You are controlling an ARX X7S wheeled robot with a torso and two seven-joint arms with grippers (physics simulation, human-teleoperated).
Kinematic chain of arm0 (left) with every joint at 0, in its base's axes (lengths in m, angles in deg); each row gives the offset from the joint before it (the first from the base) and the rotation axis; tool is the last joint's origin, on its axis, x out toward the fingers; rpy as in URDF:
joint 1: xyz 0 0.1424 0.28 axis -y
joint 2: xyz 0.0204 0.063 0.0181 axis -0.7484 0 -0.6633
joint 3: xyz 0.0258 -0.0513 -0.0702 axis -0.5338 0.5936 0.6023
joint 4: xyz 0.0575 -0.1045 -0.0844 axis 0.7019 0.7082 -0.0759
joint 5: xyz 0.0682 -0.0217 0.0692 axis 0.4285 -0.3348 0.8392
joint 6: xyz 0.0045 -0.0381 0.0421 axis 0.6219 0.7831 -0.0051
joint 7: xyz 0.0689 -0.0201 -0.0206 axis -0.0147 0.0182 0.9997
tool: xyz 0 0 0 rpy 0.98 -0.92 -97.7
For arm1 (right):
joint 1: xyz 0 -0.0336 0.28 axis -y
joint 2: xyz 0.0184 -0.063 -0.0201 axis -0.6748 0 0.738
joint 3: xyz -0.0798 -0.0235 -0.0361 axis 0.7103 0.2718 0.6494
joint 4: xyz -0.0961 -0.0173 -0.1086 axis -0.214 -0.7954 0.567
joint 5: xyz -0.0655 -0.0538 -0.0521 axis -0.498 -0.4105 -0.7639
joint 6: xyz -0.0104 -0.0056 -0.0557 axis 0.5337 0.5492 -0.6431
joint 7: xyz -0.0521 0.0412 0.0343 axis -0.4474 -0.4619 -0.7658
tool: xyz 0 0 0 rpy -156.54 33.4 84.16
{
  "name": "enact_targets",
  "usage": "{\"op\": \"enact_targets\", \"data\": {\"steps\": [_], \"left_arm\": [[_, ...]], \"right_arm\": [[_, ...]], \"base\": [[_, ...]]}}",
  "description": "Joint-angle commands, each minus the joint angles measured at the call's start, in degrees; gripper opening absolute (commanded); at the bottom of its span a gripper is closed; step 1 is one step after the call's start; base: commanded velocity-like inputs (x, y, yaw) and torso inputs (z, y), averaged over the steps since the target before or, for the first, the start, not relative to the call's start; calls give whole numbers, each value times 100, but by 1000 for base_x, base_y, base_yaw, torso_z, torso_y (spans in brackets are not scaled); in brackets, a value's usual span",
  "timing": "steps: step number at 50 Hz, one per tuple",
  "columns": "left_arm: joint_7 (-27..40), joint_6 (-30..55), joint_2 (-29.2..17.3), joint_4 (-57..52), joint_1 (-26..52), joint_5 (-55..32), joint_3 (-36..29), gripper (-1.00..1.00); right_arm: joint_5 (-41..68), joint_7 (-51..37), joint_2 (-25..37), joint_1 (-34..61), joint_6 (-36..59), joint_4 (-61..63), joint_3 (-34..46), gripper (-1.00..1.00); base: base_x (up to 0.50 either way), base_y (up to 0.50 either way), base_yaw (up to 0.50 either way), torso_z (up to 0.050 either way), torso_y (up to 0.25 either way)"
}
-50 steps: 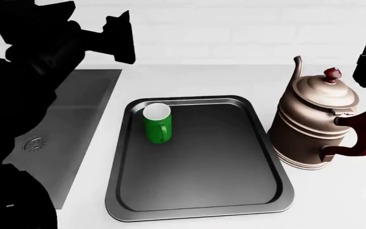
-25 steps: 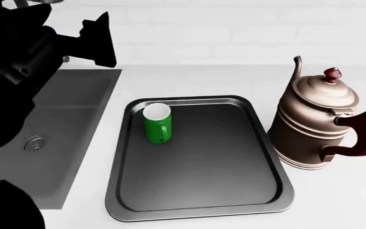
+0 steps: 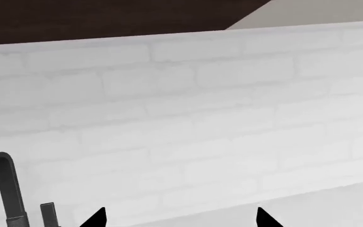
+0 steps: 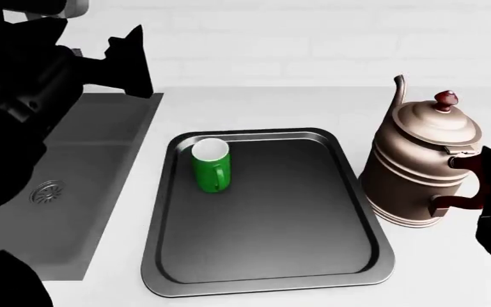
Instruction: Pick the kettle from the counter and place it on the tray. Then pick the mug from the cabinet and place it on the tray. Then close the cabinet doors.
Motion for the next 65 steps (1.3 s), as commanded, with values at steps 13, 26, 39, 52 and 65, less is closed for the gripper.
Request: {"op": "enact_targets", "data": {"steps": [13, 26, 39, 52, 65], "left_arm": [[40, -188, -101, 69, -160, -77, -23, 100], [57, -363, -168, 113, -330, -63, -43, 100], [78, -420, -185, 126, -392, -112, -45, 100], [94, -474, -212, 175, -401, -154, -35, 100], [79, -651, -275, 254, -534, -132, -57, 100]], "right_arm": [[-1572, 792, 32, -1082, -1140, 23, 943, 100], [-1521, 815, 32, -994, -940, -204, 801, 100], [-1850, 1018, 32, -1233, -1108, -330, 981, 100], [-2108, 1235, 32, -1420, -1168, -501, 1114, 100], [-2391, 1465, 29, -1626, -1325, -660, 1266, 100]], "base": [[0, 0, 0, 0, 0], [0, 0, 0, 0, 0], [0, 0, 0, 0, 0], [0, 0, 0, 0, 0], [0, 0, 0, 0, 0]]}}
